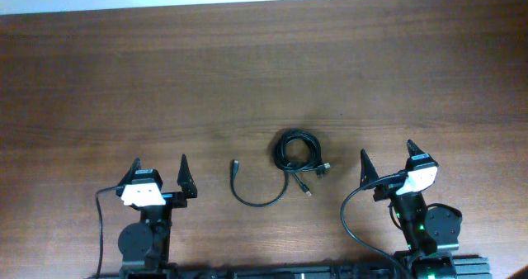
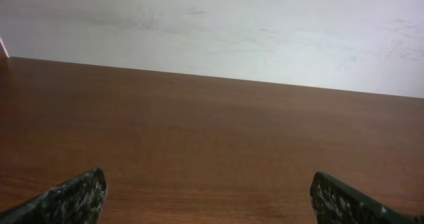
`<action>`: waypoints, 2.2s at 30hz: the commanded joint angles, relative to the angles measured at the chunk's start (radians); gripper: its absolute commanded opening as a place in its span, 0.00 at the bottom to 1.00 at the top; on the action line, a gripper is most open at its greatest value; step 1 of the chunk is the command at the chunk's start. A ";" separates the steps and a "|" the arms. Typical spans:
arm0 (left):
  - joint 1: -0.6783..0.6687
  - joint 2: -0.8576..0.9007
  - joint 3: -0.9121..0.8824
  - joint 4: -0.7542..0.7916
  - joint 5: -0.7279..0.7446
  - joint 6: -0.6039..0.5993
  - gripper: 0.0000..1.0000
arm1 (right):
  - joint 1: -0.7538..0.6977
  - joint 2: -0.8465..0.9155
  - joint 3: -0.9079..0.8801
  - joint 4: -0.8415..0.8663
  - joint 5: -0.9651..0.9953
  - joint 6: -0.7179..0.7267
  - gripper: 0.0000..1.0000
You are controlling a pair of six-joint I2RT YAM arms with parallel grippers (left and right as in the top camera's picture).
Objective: Untangle cables
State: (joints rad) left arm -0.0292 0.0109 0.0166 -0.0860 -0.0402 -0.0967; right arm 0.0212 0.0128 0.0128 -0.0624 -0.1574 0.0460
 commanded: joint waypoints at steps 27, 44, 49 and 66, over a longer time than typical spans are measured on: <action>0.006 0.006 0.125 -0.023 0.235 -0.014 0.99 | 0.006 -0.009 -0.007 -0.003 0.012 0.000 0.99; 0.006 0.445 0.417 -0.201 0.292 -0.060 0.99 | 0.006 -0.009 -0.007 -0.002 0.012 0.000 0.99; 0.006 0.653 0.471 -0.058 0.693 -0.064 0.99 | 0.006 -0.009 -0.007 -0.003 0.012 0.000 0.99; 0.006 0.943 0.471 -0.039 0.961 -0.074 0.99 | 0.006 -0.009 -0.007 -0.003 0.012 0.000 0.99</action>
State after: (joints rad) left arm -0.0265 0.8959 0.4717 -0.1486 0.8883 -0.1619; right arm 0.0212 0.0109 0.0128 -0.0620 -0.1543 0.0463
